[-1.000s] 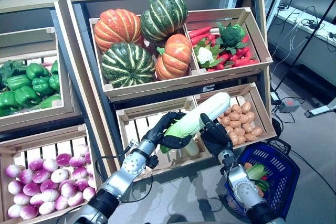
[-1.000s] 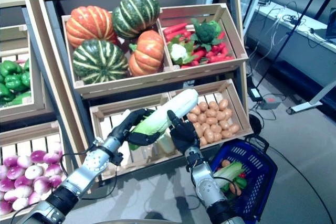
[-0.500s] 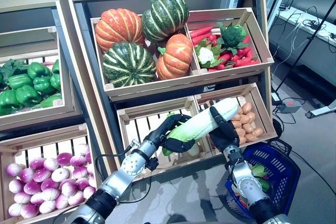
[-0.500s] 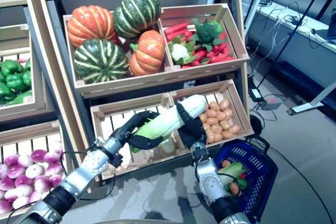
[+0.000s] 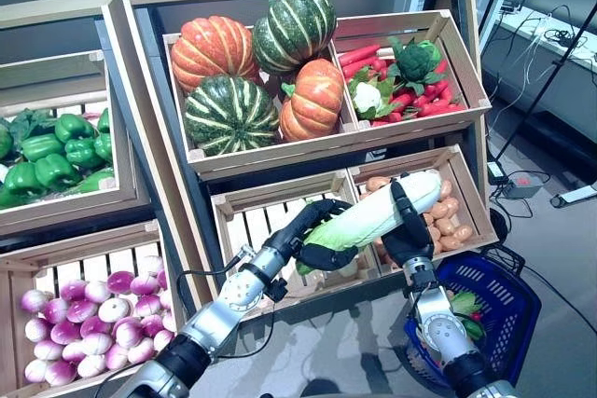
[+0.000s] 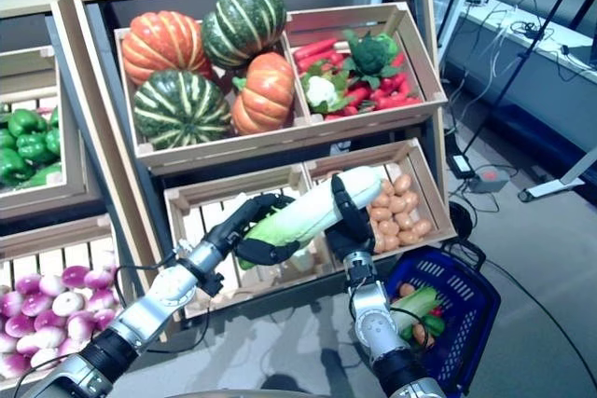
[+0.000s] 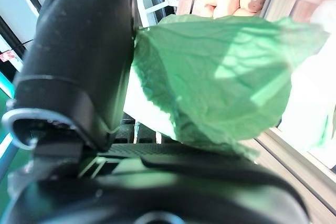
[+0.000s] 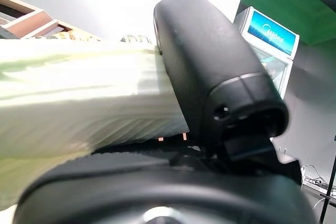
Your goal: Put vegetables into the basket
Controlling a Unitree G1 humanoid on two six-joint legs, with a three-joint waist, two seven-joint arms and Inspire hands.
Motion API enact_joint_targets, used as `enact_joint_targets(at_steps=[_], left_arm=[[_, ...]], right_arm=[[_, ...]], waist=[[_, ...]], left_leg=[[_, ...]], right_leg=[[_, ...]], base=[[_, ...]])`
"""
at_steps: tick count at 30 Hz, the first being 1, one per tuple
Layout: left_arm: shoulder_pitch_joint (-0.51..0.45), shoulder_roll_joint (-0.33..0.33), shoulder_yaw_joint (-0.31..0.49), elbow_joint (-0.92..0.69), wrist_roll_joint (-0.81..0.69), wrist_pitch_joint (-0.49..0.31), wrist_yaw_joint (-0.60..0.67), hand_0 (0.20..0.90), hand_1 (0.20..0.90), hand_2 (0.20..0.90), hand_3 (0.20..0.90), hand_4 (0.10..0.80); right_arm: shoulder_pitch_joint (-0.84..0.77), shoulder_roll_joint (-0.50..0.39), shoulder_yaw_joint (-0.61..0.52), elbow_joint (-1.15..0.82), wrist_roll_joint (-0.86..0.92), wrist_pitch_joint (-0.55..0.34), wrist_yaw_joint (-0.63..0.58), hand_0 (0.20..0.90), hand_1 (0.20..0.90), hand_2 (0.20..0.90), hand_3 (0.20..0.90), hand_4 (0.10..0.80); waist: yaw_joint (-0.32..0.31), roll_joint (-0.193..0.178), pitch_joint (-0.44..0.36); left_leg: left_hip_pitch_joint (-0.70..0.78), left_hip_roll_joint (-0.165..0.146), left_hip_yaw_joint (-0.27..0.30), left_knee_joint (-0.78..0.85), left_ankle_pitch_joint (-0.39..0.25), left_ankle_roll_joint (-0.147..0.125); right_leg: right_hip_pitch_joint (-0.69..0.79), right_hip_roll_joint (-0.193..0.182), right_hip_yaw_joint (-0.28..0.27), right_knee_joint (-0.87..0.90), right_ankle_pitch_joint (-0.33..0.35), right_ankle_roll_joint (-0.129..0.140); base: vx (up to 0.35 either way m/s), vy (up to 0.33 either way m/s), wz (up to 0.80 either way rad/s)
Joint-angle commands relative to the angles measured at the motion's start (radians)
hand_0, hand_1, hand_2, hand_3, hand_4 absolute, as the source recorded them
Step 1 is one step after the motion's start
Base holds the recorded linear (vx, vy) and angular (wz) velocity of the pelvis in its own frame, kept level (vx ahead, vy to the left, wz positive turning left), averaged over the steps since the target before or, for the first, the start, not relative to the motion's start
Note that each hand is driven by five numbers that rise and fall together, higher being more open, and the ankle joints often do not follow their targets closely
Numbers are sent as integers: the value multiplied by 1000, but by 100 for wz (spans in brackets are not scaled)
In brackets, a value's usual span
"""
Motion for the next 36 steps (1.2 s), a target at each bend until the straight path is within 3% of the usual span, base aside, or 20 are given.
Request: enact_joint_targets(at_steps=[1,3,4,15,27,36], left_arm=[[-98,6,-66,1,60,-79,-40,300,300,300,300,400],[-100,6,-65,0,45,-62,-46,300,300,300,300,400],[-99,4,-66,4,29,-52,-52,900,900,900,900,800],[-52,14,-22,27,46,-32,-39,900,900,900,900,800],[33,52,64,121,84,-30,-45,900,900,900,900,800],[48,101,159,215,72,0,-2,900,900,900,900,800]], right_arm=[[-270,52,-115,-136,87,-45,153,300,300,300,300,400],[-269,51,-116,-129,87,-42,148,300,300,300,300,400],[-269,50,-116,-124,84,-41,145,300,300,300,300,400],[-209,11,-160,-101,46,-46,173,300,300,300,300,400],[-83,-92,-332,-6,7,-85,173,300,300,300,300,400],[-63,-203,-500,156,-112,-132,7,300,300,300,300,400]], waist=[[12,-5,-23],[11,-6,-23],[10,-6,-23],[-9,-3,-16],[-34,-2,-9],[-62,7,7]], left_leg=[[39,0,1,1,-110,15],[40,1,2,1,-110,15],[40,2,3,1,-110,14],[40,13,20,1,-102,11],[45,26,40,1,-103,6],[46,35,62,1,-95,-3]], right_leg=[[-53,-6,15,1,55,-35],[-54,-5,16,1,55,-35],[-54,-5,17,1,55,-35],[-65,0,37,1,62,-34],[-72,5,52,1,63,-32],[-83,15,69,1,69,-35]], base=[[0,0,0],[0,0,0],[0,0,0],[-4,0,0],[-8,-13,-2],[-11,-37,-9]])
